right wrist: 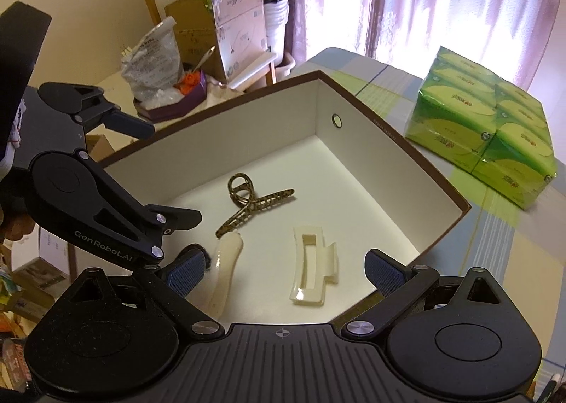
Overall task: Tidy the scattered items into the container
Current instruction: 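Withdraw both open tools from the box toward the remaining items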
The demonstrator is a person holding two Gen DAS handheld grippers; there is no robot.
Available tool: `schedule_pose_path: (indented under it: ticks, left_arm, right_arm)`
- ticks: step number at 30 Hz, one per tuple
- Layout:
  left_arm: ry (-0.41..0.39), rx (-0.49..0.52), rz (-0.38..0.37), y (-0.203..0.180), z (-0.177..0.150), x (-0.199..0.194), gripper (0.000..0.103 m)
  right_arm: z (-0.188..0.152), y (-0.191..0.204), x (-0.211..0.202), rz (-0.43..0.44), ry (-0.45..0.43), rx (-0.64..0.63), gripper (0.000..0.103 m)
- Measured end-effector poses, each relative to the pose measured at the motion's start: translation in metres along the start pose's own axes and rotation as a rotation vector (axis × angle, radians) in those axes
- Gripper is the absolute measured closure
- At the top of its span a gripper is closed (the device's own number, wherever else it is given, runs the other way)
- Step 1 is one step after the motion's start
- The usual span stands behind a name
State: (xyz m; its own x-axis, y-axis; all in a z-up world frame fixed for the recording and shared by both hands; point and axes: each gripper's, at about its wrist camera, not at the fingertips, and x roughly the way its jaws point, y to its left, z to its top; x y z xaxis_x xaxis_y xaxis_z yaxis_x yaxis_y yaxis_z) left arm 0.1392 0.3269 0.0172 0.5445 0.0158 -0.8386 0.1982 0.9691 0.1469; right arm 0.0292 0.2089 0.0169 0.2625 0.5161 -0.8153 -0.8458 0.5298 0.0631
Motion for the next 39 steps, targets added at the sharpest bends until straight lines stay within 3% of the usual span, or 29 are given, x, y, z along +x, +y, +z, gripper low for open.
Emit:
schedule_pose_path:
  ticks: [19,39]
  left_arm:
    - [-0.075,-0.096,0.065,-0.034,-0.032,-0.076,0.001]
    - [-0.035,-0.200,0.100,-0.079,-0.059,-0.104,0.001]
  right_arm:
    - [-0.041,0.012,-0.055,0.074,-0.084,0.021,0.002]
    - [-0.087,-0.007,-0.090,0.155,-0.084,0.008,0.002]
